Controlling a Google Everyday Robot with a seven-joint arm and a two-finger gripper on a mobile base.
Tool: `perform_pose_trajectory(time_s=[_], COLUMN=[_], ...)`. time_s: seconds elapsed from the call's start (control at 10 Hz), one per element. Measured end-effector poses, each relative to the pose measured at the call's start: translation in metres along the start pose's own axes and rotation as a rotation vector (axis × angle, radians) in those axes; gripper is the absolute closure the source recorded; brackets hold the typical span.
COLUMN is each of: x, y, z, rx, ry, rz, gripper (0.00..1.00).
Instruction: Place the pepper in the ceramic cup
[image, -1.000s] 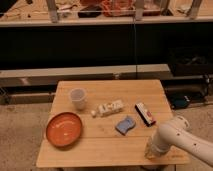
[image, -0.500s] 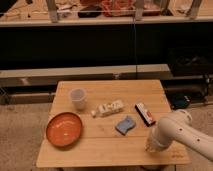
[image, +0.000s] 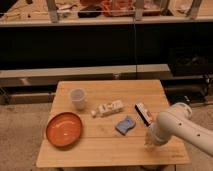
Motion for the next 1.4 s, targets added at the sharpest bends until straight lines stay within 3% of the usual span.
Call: perform_pose_trajectory(time_s=[0.6, 1.1, 1.4], x=[-0.012, -0.036, -0.062], y=[-0.025, -0.052, -0.064], z=[-0.026, -0.051, -0.058], rx=[0.037, 0.048, 0.05], ry=[0.007, 0.012, 0.013], rz=[-0.036, -0.082, -0.114], gripper=[0.97, 0.97, 0.89])
